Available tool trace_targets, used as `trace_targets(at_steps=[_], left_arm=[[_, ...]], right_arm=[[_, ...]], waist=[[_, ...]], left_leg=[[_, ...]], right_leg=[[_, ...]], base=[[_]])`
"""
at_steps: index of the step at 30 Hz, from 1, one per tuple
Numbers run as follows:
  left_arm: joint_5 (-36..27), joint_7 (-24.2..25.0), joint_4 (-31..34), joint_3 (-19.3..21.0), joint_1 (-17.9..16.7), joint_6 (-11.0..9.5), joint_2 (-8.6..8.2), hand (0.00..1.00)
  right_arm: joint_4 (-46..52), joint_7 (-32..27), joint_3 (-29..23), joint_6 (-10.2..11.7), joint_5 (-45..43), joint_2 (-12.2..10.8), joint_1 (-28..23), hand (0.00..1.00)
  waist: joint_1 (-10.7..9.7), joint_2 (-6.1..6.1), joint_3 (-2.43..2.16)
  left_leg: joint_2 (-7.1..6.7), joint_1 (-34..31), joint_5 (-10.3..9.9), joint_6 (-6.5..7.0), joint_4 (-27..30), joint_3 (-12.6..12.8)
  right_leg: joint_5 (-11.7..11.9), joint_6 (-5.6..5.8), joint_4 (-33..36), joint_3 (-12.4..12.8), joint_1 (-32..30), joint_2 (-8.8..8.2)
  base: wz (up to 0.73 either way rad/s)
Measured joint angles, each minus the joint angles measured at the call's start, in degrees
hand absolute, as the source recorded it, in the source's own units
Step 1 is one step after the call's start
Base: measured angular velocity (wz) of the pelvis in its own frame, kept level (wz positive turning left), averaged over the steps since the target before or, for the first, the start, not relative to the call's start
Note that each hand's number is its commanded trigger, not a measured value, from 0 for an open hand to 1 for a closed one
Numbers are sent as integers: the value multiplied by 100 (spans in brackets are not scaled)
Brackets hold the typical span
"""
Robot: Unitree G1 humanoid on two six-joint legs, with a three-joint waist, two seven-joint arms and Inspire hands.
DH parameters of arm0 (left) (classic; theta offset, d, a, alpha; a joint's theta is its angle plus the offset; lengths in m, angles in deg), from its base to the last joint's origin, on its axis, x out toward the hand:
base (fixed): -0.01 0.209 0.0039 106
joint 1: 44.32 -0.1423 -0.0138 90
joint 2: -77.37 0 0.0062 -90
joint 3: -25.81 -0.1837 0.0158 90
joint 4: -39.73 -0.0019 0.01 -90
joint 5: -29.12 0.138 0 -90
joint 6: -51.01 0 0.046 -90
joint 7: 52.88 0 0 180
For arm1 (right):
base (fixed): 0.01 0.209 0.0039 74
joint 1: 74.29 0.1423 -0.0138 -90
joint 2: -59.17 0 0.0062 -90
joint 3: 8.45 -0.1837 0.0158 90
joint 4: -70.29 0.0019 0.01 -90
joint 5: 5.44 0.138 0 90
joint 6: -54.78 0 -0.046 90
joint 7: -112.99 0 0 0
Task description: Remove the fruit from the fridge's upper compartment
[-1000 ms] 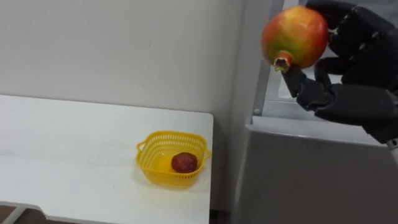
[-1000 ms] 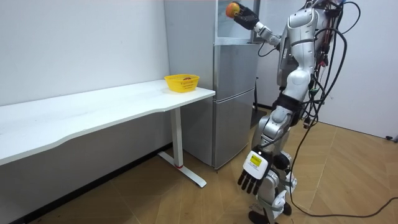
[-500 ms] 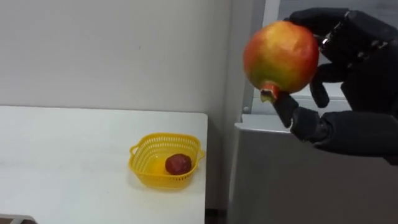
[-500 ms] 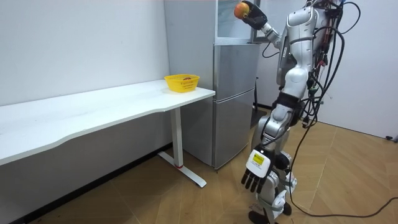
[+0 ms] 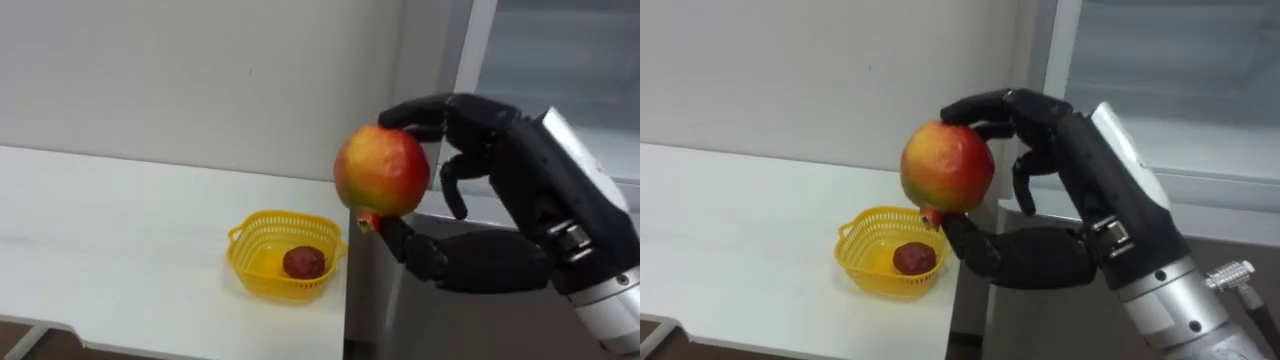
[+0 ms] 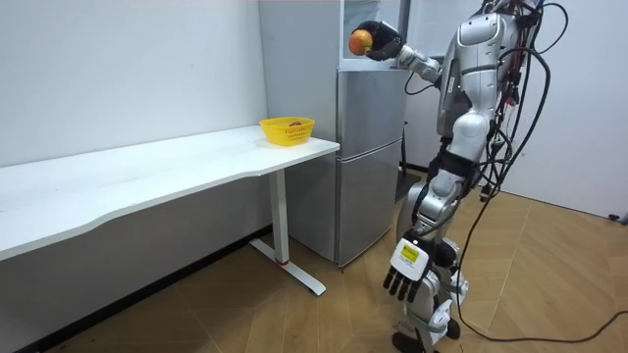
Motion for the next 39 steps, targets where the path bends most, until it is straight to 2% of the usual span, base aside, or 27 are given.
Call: trace_targets(at_steps=[6,11,15,18,21,22,24,27,30,31,33,34,35,37,39], left_arm=[[0,82,3,-104,-16,17,2,0],[1,258,32,-126,9,58,10,0],[-16,313,9,-128,29,159,22,0],[-2,306,-4,-137,27,184,52,0],[-5,307,18,-134,43,225,57,0],[1,319,32,-136,44,233,74,0],[0,385,29,-136,30,239,154,0],[0,406,31,-136,0,263,322,0],[14,408,33,-95,32,269,363,0],[12,410,34,-95,31,274,383,0],[8,410,30,-82,37,286,429,0],[-7,406,30,-82,54,285,465,0],[-16,407,27,-83,77,286,515,0],[-17,407,6,-86,114,327,612,0],[-15,403,30,-101,122,393,718,0]], right_arm=[[-425,154,178,-34,-105,6,212,100],[-1068,162,303,-73,-146,2,509,100],[-1394,135,337,-192,-189,-3,606,100],[-1788,95,604,-245,-326,-4,754,100],[-2290,66,711,-300,-364,-4,835,100],[-2452,-5,733,-308,-431,-4,858,100],[-2677,-122,820,-307,-568,-1,915,100],[-3205,-359,1141,-300,-594,45,1100,100],[-3565,-407,1209,-300,-557,131,1147,100],[-3725,-480,1211,-301,-536,148,1177,100],[-4136,-600,1255,-296,-529,167,1385,100],[-4472,-684,1282,-301,-474,219,1592,100],[-4752,-807,1341,-306,-349,317,1820,100],[-5038,-1030,1413,-309,-291,450,2066,100],[-5236,-1289,1420,-309,-279,500,2204,100]], waist=[[168,-57,27],[328,-172,30],[472,-249,24],[524,-311,43],[662,-361,34],[730,-385,51],[794,-449,59],[913,-631,59],[954,-777,61],[978,-818,84],[1068,-915,75],[1078,-1013,33],[1089,-1059,38],[1148,-1118,56],[1142,-1171,58]], left_leg=[[-10,-36,6,-4,-1,-89],[-25,-40,7,-4,16,-205],[-47,-67,8,-3,56,-307],[-56,-93,8,-3,88,-348],[-62,-146,7,-2,138,-349],[-64,-157,7,-2,148,-370],[-70,-188,6,-3,155,-458],[-60,-271,-5,-23,183,-515],[-62,-408,-26,-41,337,-592],[-56,-489,-49,-45,400,-607],[-48,-595,-55,-53,484,-611],[-52,-730,-58,-59,563,-640],[-59,-862,-60,-62,596,-690],[-60,-963,-64,-69,689,-735],[-71,-1086,-68,-76,712,-771]], right_leg=[[-5,7,-7,-147,3,-11],[-14,24,-13,-170,34,-15],[-22,36,-12,-319,54,-36],[-24,39,-10,-456,85,-49],[-25,41,-10,-449,90,-55],[-26,42,-11,-445,95,-55],[-33,55,-11,-469,90,-48],[-37,60,-10,-474,54,5],[-36,60,-10,-597,20,-4],[-36,60,-10,-640,6,-9],[-36,60,-2,-636,-77,1],[-36,60,0,-680,-162,5],[-36,59,1,-772,-248,9],[-35,57,3,-779,-325,11],[-34,57,7,-809,-385,15]], base=[[8],[13],[16],[18],[16],[17],[18],[12],[24],[25],[9],[13],[17],[12],[15]])
